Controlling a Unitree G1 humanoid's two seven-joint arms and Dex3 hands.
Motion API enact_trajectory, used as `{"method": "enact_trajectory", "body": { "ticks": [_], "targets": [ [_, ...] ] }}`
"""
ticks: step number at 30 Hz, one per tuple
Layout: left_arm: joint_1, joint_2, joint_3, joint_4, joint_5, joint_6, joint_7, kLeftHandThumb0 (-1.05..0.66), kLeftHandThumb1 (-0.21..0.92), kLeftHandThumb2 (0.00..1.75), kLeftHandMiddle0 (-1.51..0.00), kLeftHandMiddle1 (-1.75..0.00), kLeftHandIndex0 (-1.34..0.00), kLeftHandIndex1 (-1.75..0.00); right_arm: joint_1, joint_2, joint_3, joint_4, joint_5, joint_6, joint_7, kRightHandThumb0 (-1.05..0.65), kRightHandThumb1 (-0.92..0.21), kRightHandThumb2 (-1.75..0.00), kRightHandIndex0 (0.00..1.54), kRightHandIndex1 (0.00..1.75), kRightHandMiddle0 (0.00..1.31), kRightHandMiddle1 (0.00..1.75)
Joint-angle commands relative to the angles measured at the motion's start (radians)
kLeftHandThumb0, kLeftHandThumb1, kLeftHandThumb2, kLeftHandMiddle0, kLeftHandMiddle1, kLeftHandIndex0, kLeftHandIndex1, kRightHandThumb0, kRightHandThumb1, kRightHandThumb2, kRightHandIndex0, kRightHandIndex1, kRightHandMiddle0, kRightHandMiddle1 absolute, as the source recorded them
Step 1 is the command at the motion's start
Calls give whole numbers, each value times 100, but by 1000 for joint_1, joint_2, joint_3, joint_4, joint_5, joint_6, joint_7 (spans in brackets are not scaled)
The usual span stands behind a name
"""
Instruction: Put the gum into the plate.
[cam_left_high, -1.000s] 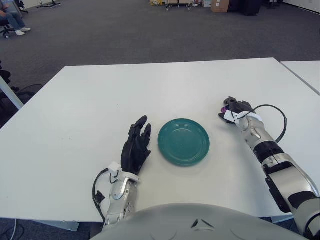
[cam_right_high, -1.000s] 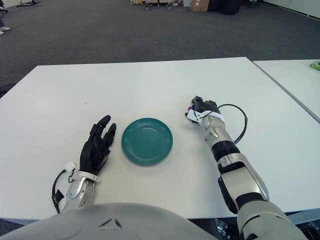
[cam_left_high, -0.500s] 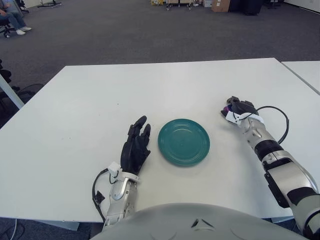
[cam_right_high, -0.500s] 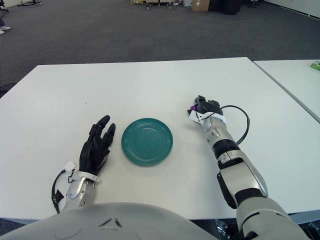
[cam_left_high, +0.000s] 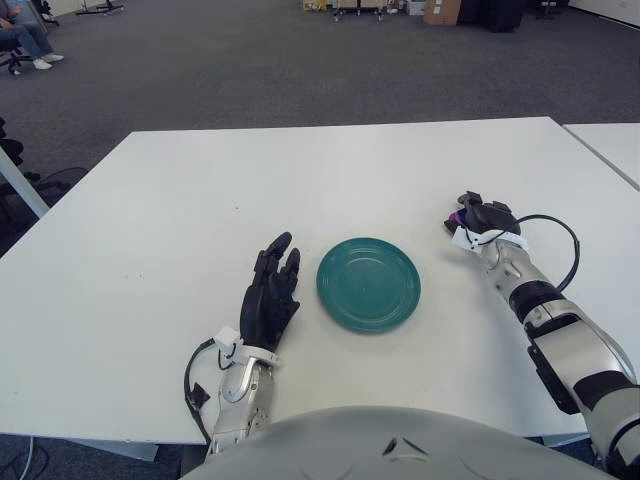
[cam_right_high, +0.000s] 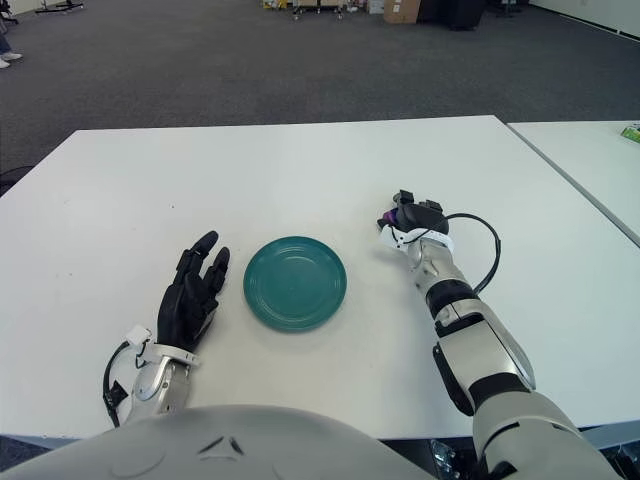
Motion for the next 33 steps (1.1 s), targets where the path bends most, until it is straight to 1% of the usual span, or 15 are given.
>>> {"method": "enact_trajectory", "body": {
  "ticks": [1,2,3,4,7,8,9,11,14,16,19,23,27,33],
  "targets": [
    [28,-58,-17,9,11,3,22,-99,92,89,-27,-1,0,-69,136,-1,35,123,-3,44,64,-73,-92,-61,34,69,0,99],
    [28,-58,-18,8,12,3,22,-99,92,88,-27,-1,0,-69,136,-2,35,122,-3,44,64,-73,-92,-61,33,75,0,106],
    [29,-57,-19,7,12,3,23,-99,92,88,-27,-1,0,-70,136,-3,36,121,-2,43,64,-73,-92,-61,33,77,0,108],
    [29,-56,-19,7,12,4,23,-99,92,88,-27,-1,0,-70,135,-4,37,120,-1,43,65,-73,-92,-60,33,83,2,118],
    [31,-54,-22,3,10,5,22,-99,92,88,-27,-1,0,-70,134,-6,38,119,1,43,67,-72,-92,-59,34,95,5,138],
    [32,-55,-23,1,7,5,21,-99,92,88,-28,-1,0,-70,134,-6,39,119,1,44,69,-65,-91,-59,35,101,9,145],
    [33,-55,-23,0,5,6,20,-99,92,88,-28,-1,0,-70,133,-7,39,119,1,44,70,-55,-89,-60,38,112,14,156],
    [32,-56,-24,-1,-1,6,17,-99,92,87,-28,-1,0,-71,132,-9,41,117,1,42,73,-45,-84,-64,42,130,21,167],
    [31,-56,-24,-2,-8,9,14,-100,92,87,-28,-1,0,-72,134,-12,43,111,2,40,73,-41,-79,-70,46,144,26,171],
    [32,-55,-26,-5,-11,11,13,-100,92,86,-28,-1,0,-72,137,-13,41,106,5,36,68,-40,-74,-77,55,160,30,173],
    [34,-53,-27,-8,-12,13,14,-99,92,86,-27,0,0,-70,140,-13,36,103,11,29,57,-40,-65,-88,66,170,36,174],
    [36,-48,-29,-14,-13,12,8,-98,92,86,-25,0,0,-66,148,-20,33,86,12,16,29,-41,-58,-98,78,174,41,175],
    [39,-44,-31,-25,-16,18,9,-97,92,87,-24,0,0,-63,150,-24,38,80,7,4,3,-42,-53,-104,86,174,45,175],
    [40,-41,-31,-30,-31,26,1,-96,92,87,-24,0,0,-63,150,-28,42,76,5,-3,-12,-43,-50,-108,91,175,47,175]
  ]
}}
